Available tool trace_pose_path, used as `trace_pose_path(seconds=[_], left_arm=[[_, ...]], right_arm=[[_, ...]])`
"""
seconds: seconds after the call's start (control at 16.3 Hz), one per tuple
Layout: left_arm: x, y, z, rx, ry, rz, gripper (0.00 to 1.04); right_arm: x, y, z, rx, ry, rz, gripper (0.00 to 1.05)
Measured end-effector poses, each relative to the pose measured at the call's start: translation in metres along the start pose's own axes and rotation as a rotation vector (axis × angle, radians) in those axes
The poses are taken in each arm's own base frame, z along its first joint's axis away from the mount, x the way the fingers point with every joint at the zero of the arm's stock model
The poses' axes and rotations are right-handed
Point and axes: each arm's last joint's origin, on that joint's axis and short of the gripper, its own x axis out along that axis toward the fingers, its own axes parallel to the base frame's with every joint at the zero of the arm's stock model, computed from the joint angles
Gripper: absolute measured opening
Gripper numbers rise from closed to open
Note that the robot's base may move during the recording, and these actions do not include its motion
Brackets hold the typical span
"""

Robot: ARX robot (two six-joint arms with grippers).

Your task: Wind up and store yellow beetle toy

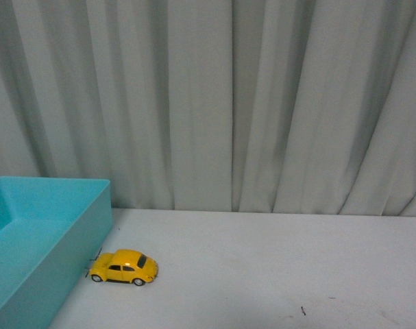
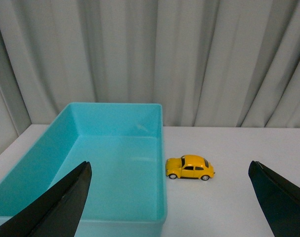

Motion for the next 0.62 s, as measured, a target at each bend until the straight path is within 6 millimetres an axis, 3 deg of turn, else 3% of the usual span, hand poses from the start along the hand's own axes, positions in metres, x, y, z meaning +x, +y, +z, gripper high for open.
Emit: trace_pose_path(seconds=[0.37,0.62], left_arm=[[0.000,0.000,0.000,0.000,0.000,0.000,0.98],[0.000,0.000,0.000,0.000,0.000,0.000,0.98]], right_arm=[[-0.028,0.000,-0.019,0.002,0.018,-0.001,0.02],[-0.039,0.000,-0.012,0.003,-0.016,-0.002,0.02]])
